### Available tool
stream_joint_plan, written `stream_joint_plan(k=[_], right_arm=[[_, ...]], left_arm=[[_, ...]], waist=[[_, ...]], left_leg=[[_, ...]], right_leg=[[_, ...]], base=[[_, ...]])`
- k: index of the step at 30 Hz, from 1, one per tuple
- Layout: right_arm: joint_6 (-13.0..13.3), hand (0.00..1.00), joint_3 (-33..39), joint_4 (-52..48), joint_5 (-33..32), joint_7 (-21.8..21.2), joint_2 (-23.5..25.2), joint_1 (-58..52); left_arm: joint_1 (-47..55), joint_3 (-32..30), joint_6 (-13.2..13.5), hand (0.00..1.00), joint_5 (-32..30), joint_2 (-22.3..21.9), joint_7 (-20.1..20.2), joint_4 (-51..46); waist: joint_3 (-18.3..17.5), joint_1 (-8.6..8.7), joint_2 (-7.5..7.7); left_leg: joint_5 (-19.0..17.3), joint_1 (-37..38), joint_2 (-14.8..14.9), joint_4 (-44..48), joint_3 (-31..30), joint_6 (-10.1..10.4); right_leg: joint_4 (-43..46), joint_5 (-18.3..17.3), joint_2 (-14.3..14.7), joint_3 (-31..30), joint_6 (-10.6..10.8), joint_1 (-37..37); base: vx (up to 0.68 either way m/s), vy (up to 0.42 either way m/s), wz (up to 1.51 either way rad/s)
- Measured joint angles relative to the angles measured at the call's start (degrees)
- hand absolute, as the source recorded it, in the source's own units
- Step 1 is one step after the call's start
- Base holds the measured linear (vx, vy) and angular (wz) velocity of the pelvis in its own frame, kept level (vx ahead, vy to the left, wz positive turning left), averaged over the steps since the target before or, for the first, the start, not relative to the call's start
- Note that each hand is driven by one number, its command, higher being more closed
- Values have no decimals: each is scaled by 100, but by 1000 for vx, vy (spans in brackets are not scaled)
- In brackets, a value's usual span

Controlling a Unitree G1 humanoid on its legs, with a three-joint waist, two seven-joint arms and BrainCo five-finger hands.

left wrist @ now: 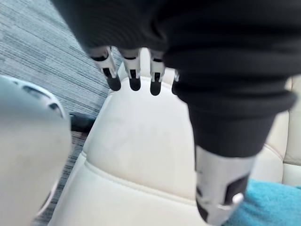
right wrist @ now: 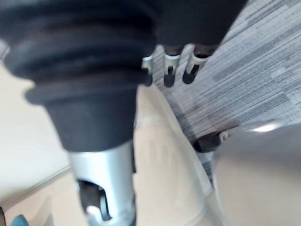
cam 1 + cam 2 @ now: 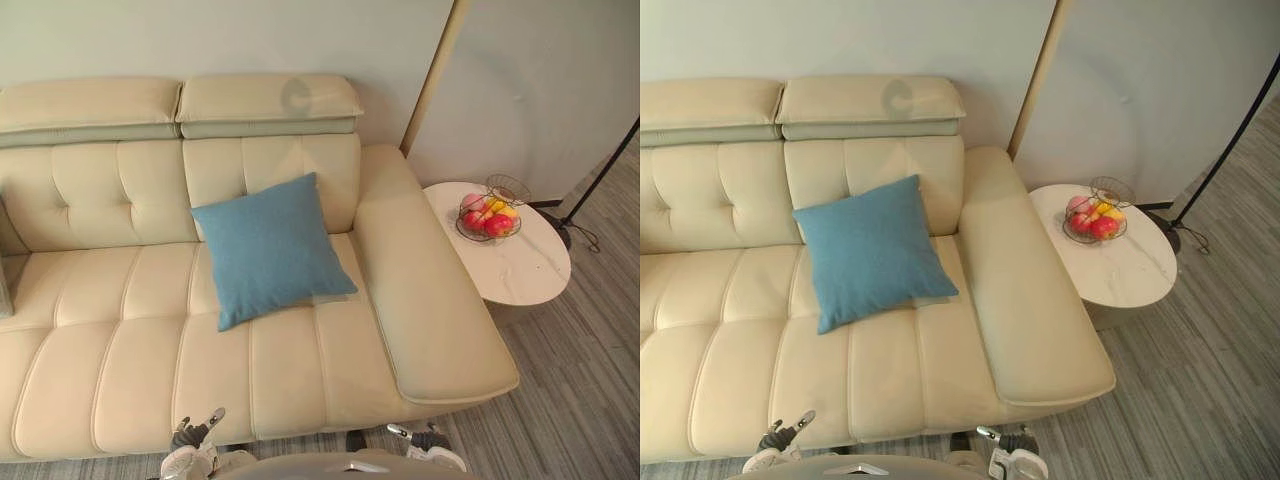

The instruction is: Pick up cushions and gather them together orderly.

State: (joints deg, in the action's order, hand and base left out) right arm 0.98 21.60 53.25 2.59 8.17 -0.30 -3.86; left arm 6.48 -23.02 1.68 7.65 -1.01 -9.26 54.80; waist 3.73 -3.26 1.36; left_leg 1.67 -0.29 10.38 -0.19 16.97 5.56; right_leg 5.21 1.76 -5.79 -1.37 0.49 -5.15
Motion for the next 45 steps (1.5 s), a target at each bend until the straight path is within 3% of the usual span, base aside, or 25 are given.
stream_joint_plan(k=[1,2,3,4,5,6,7,10,11,14,15,16,17,18,20,21,22,23,25,28,35,36,37,45], right_arm=[[-6,0,-1,9,-5,5,39,70],[5,0,-19,4,-5,5,91,18],[14,0,2,145,-29,4,173,-56],[6,0,2,227,-44,6,179,-66],[3,0,-4,259,-49,9,192,-64],[5,0,-8,227,-53,12,181,-29],[16,0,-14,198,-61,47,128,44],[13,0,-68,191,-73,73,24,294],[6,0,-74,186,-74,78,17,344],[0,0,-78,162,-115,91,-3,280],[-3,0,-46,157,-117,102,-15,276],[5,0,4,165,-124,123,58,213],[2,0,119,166,-124,182,75,172],[0,0,129,162,-124,217,73,173],[-10,0,301,143,-232,234,94,-4],[-11,0,377,138,-250,235,90,-1],[-42,0,518,203,-241,237,54,26],[-127,0,643,234,-240,232,193,-6],[-134,0,811,322,-247,232,305,-66],[-159,0,910,428,-253,235,216,-22],[-245,0,1054,669,-232,232,84,130],[-246,0,1054,676,-229,232,80,128],[-248,0,1011,841,-226,231,30,185],[-248,0,1015,840,-233,227,30,187]], left_arm=[[-16,-60,5,0,78,-14,-52,-28],[-46,-65,8,0,170,21,-123,-102],[-30,-64,24,0,284,84,-230,-252],[-22,-70,32,0,332,122,-275,-262],[-21,-122,29,0,349,156,-317,-254],[-21,-167,12,0,347,90,-344,-243],[6,-158,-7,0,348,-23,-394,-241],[-1,55,-7,0,348,-143,-430,-207],[-63,239,-2,0,349,-203,-418,-194],[5,347,-2,0,341,-236,-402,-199],[7,354,-6,0,341,-235,-397,-191],[-50,306,0,0,341,-152,-374,-247],[-76,247,12,0,342,-101,-309,-257],[-70,234,15,0,340,-120,-301,-253],[16,187,13,0,334,-218,-274,-176],[20,166,4,0,333,-241,-266,-159],[51,146,-19,0,351,-296,-229,-56],[42,185,-34,0,329,-130,-189,-58],[62,316,-55,0,323,31,-161,23],[1,502,-69,0,266,51,-156,111],[-15,574,-142,0,99,45,-62,322],[-14,573,-142,0,98,48,-49,326],[-21,517,-156,0,51,164,-36,330],[-21,513,-156,0,43,165,-26,330]], waist=[[50,29,-32],[64,128,-28],[35,133,114],[6,133,179],[-8,83,240],[-51,-7,249],[-89,-68,45],[26,-104,-80],[243,-52,-225],[341,38,-368],[351,53,-388],[319,36,-72],[343,32,53],[341,40,64],[283,146,-161],[273,160,-211],[206,143,-343],[77,149,-142],[-62,220,79],[-50,282,11],[-13,255,-146],[-11,255,-142],[54,259,63],[59,259,59]], left_leg=[[8,-35,37,57,42,-9],[17,-166,38,223,-162,-14],[56,-206,-43,368,-423,20],[78,-257,-88,423,-473,47],[124,-291,-150,462,-530,63],[167,-367,-87,455,-603,21],[220,-525,-33,483,-619,-22],[449,-962,-40,502,-632,10],[605,-950,6,408,-745,5],[646,-809,34,113,-764,58],[537,-768,13,36,-728,107],[335,-815,-98,290,-573,-75],[124,-999,-266,1473,-554,-367],[3,-1015,-320,1978,-554,-428],[-1206,-690,-198,3050,-614,-210],[-1391,-586,-150,3006,-615,-164],[-1732,-312,-162,2372,-562,-135],[-1537,-235,-348,1897,-418,-116],[-1115,-8,-606,1084,-363,-199],[-762,162,-855,575,-423,-365],[-521,627,-864,124,-504,-310],[-504,651,-858,91,-506,-299],[-312,952,-887,-350,-451,-294],[-307,940,-890,-354,-523,-294]], right_leg=[[748,-383,-32,145,36,-217],[2106,-885,-125,382,132,-423],[3219,-1137,-326,513,254,-344],[3318,-1161,-393,515,303,-284],[3182,-1252,-389,511,433,-234],[2662,-1279,-194,530,476,-48],[2006,-1283,-90,533,471,153],[825,-1281,-72,705,526,404],[714,-1151,1,854,539,518],[940,-1173,19,1025,503,495],[926,-1153,-5,1032,451,505],[832,-1115,-286,1109,387,473],[827,-1036,-527,1108,409,472],[822,-1006,-590,1107,433,480],[684,-840,-515,943,547,489],[636,-796,-455,895,567,484],[512,-647,-313,749,686,407],[308,-526,-400,656,582,391],[-67,-312,-409,692,503,436],[-422,-54,-439,687,511,608],[-525,-69,-333,757,484,930],[-529,-74,-324,765,476,941],[-644,-59,-297,707,505,1022],[-648,-64,-305,804,502,1053]], base=[[-119,-30,-5],[-35,-78,77],[-18,-101,94],[-46,-136,73],[-98,-111,24],[-137,-113,6],[-120,-71,-9],[-206,-36,1],[-257,-15,35],[-266,-16,34],[-202,22,22],[-144,37,11],[-136,43,3],[-166,41,-10],[-180,129,-28],[-132,224,-50],[-101,211,-53],[-78,183,-46],[-30,108,-11],[39,85,14],[48,-17,6],[0,0,0],[0,0,0],[0,0,4]])
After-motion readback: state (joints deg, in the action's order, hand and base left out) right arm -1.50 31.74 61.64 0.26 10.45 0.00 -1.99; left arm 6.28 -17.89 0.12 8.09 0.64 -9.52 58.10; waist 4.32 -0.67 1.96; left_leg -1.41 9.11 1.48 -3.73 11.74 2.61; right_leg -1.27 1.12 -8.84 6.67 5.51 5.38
